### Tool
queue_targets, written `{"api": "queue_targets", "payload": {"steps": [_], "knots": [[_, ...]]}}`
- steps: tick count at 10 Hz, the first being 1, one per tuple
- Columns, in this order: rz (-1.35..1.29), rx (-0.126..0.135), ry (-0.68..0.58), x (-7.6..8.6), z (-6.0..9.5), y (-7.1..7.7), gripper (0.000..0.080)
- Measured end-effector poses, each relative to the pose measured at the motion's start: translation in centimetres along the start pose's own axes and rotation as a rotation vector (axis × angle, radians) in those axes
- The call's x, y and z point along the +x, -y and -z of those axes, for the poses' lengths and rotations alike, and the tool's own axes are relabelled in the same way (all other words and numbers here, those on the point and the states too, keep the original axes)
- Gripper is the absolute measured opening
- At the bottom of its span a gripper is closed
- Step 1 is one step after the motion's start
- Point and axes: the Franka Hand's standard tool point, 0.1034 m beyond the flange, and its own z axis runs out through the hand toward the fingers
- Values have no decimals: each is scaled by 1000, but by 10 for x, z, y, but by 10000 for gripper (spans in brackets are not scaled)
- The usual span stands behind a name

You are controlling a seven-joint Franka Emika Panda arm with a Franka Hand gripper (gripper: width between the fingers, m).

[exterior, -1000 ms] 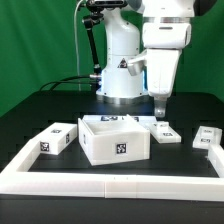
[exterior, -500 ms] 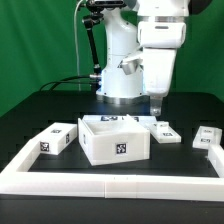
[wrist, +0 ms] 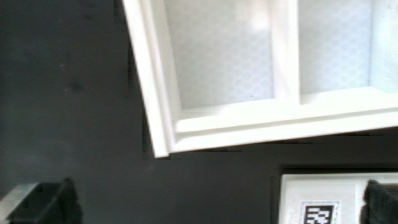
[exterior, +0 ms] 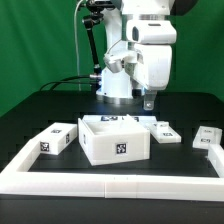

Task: Assemble cabinet

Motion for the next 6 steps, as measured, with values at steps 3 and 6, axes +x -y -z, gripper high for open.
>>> {"api": "queue_targets", "payload": {"steps": [3,6], "knots": [[32,-3,0,-4,0,6,798],[137,-13,-3,-19,-13,51,798]]}}
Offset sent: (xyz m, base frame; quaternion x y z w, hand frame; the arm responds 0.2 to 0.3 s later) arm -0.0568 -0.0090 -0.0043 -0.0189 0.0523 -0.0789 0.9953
